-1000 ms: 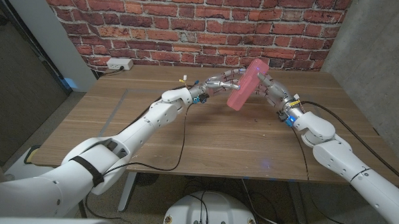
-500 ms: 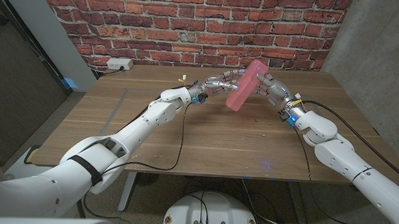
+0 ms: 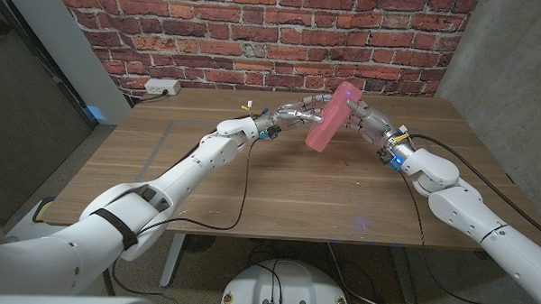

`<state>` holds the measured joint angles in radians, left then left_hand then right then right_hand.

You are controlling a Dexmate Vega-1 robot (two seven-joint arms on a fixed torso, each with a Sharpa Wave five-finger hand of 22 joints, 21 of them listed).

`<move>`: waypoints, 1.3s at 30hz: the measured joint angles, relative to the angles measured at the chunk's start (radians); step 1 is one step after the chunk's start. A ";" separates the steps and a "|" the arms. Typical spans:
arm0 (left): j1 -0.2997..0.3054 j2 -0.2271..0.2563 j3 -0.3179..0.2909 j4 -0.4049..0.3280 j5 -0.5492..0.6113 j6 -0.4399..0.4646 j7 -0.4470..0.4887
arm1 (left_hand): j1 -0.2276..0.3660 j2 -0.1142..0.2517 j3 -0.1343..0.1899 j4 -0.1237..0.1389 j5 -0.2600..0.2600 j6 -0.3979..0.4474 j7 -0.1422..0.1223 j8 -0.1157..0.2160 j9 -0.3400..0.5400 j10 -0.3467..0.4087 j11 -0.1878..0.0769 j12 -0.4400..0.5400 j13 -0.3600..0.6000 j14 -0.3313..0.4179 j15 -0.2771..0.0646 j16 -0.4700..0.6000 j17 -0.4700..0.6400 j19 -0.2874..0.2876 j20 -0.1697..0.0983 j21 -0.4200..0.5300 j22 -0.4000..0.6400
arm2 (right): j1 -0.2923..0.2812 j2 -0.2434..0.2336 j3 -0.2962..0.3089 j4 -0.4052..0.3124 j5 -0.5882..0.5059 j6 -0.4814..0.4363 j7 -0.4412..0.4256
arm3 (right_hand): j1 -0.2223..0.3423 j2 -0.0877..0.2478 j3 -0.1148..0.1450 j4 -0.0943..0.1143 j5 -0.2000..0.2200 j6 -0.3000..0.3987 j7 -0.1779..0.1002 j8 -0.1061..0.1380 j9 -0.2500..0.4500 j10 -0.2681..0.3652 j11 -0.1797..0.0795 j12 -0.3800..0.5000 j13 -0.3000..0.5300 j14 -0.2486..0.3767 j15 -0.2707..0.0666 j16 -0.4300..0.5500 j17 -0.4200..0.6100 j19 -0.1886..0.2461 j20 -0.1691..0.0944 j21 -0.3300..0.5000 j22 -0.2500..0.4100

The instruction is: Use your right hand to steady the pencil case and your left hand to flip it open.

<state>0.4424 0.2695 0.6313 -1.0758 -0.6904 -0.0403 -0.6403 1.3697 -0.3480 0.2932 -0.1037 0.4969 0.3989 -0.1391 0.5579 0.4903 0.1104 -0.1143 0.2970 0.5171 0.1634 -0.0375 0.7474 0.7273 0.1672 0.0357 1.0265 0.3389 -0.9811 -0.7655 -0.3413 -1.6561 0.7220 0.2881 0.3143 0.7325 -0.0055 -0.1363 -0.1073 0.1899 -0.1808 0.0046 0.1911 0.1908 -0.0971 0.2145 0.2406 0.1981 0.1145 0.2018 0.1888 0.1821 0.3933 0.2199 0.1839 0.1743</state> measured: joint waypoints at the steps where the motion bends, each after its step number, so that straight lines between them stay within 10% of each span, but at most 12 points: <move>1: 0.001 0.002 0.000 -0.004 0.002 0.007 0.002 | 0.000 0.000 0.000 0.000 0.000 0.000 0.000 0.002 0.000 0.000 0.000 0.000 0.000 0.000 0.000 0.009 0.000 0.000 0.000 0.011 0.000 | 0.000 0.000 0.000 -0.002 0.007 -0.003 0.006 | 0.007 0.007 0.001 -0.001 0.003 0.000 0.000 0.001 0.000 -0.007 -0.007 -0.002 0.001 0.000 0.000 0.000 0.000 0.000 0.000 0.000 0.000; 16: 0.007 0.005 0.004 -0.013 0.004 0.009 0.004 | 0.000 0.000 0.000 0.000 0.000 0.010 -0.010 -0.008 -0.011 0.003 -0.003 0.000 0.009 0.010 0.000 0.043 0.044 -0.004 -0.004 0.100 0.000 | -0.008 0.009 0.007 -0.011 0.070 -0.041 0.027 | 0.083 0.064 0.084 -0.050 0.029 -0.005 -0.005 0.013 0.000 -0.073 -0.069 -0.021 0.022 0.037 -0.098 0.025 0.029 0.005 0.004 0.019 0.021; 25: 0.005 -0.002 0.005 -0.004 0.004 0.005 -0.007 | 0.000 0.000 0.000 0.000 0.000 -0.083 -0.006 -0.065 -0.027 0.000 0.000 0.000 0.014 0.012 0.002 0.045 0.111 -0.005 -0.005 0.162 0.002 | -0.018 0.018 0.013 -0.013 0.105 -0.060 0.024 | 0.105 0.043 0.132 -0.098 0.126 -0.012 -0.012 0.016 0.000 -0.076 -0.104 -0.014 0.031 0.064 -0.157 0.059 0.072 0.005 0.004 0.049 0.044; 39: 0.006 -0.009 0.005 0.002 -0.005 0.005 -0.021 | 0.000 0.000 0.000 0.000 0.000 -0.078 0.007 -0.068 -0.040 -0.006 0.006 0.000 0.019 0.012 0.002 0.045 0.090 -0.005 -0.005 0.171 0.002 | -0.048 0.030 0.034 -0.033 0.131 -0.078 -0.007 | 0.158 -0.006 0.176 -0.142 0.276 0.007 -0.031 0.023 0.000 -0.072 -0.108 0.007 0.041 0.099 -0.177 0.082 0.113 0.035 0.025 0.077 0.062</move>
<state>0.4479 0.2610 0.6364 -1.0735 -0.6951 -0.0356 -0.6613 1.3696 -0.3480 0.2930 -0.1037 0.4968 0.3208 -0.1316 0.4901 0.4499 0.1047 -0.1088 0.2970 0.5357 0.1754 -0.0354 0.7929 0.8169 0.1618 0.0304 1.1972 0.3409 -1.0293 -0.7351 -0.3074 -1.6887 0.8530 0.2104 0.3069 0.8910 -0.0113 0.0395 -0.2495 0.4661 -0.1735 -0.0269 0.2140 0.1909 -0.1691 0.1066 0.2481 0.2396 0.2137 0.0245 0.2704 0.2953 0.4281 0.2448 0.2612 0.2359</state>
